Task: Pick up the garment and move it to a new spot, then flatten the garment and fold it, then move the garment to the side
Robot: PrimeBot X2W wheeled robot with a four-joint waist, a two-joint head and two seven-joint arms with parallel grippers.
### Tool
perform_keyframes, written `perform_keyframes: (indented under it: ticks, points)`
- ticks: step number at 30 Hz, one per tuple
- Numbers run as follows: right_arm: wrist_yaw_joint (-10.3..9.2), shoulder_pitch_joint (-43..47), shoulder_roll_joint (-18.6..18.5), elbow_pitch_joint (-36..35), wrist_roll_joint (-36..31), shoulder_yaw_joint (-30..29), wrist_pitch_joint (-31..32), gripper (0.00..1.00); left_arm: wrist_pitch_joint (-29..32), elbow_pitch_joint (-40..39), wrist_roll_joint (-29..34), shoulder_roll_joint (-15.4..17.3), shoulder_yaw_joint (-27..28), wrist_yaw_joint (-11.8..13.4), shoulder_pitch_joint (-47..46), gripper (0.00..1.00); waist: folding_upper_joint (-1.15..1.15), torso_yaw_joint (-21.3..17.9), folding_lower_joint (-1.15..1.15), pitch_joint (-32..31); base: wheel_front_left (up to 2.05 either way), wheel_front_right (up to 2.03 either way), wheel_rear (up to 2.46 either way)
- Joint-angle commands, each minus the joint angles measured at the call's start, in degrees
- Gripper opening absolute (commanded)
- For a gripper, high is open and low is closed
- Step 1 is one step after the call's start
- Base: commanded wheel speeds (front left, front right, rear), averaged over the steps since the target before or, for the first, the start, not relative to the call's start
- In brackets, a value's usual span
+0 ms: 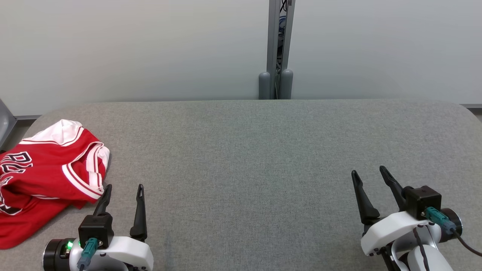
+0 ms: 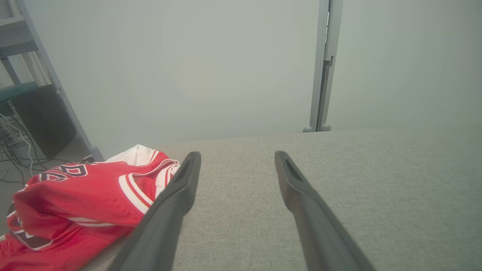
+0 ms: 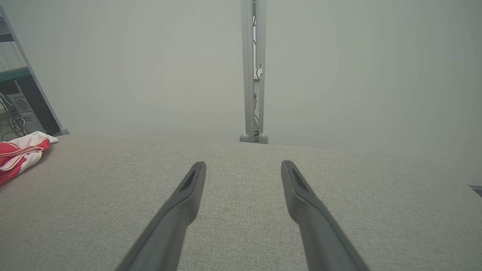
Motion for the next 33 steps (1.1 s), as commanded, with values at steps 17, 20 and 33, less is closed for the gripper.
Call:
perform_keyframes:
  ticks: [17, 20, 33]
  points:
    - [0.10, 0.8, -0.5, -0.3, 0.3, -0.4, -0.5, 1.00, -0.5, -1.0, -0.8, 0.4, 0.3, -0.1, 0.8, 1.00, 0.00, 0.0, 0.00, -0.1, 0.00, 0.00, 0.00]
    - [0.10, 0.8, -0.5, -0.2, 0.4, -0.4, -0.4, 1.00, -0.5, -1.0, -1.0, 0.6, 0.3, 0.1, 0.9, 1.00, 0.00, 0.1, 0.00, -0.1, 0.00, 0.00, 0.00]
    - [0.10, 1.1, -0.5, 0.5, 1.2, 0.0, -0.5, 1.00, -0.5, -1.3, -1.7, 1.1, 0.0, 0.7, 0.7, 1.00, 0.00, 2.9, 0.00, 0.1, 0.00, 0.00, 0.00]
